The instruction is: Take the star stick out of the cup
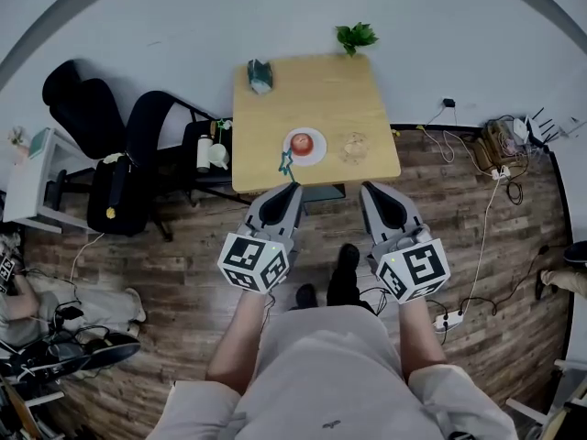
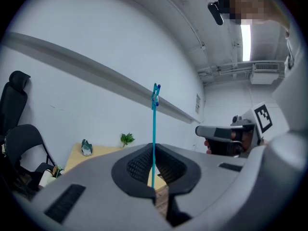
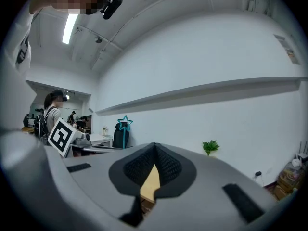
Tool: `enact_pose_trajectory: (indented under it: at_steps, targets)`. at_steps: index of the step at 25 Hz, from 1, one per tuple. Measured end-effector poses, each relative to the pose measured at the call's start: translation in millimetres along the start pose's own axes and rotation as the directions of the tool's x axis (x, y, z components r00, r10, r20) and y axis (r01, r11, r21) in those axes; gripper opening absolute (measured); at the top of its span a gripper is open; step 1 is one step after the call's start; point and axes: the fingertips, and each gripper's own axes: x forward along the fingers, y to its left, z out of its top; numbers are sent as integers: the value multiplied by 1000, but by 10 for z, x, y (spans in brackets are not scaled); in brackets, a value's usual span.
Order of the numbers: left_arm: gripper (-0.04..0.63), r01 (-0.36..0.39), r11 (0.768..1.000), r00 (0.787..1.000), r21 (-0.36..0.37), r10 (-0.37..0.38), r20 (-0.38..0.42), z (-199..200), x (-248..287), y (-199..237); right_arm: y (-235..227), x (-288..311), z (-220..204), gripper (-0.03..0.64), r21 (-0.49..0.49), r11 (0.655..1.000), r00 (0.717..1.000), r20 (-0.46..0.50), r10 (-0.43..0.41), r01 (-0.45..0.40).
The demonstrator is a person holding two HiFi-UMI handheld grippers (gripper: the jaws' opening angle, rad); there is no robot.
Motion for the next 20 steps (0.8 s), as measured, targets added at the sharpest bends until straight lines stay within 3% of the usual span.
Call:
enact_pose_trajectory:
  at_steps: [6,20]
  targets:
    - [15,1,1000,1000,9,-1,9,-13,-257,-169,192,-171,-59,-2,-7,1000,1000,-3,7,-7]
    - [15,25,1000,1000,12,-25,16,16,-237,-305,143,-260,-110,-3,-3,1000,1000,-18,-2,2]
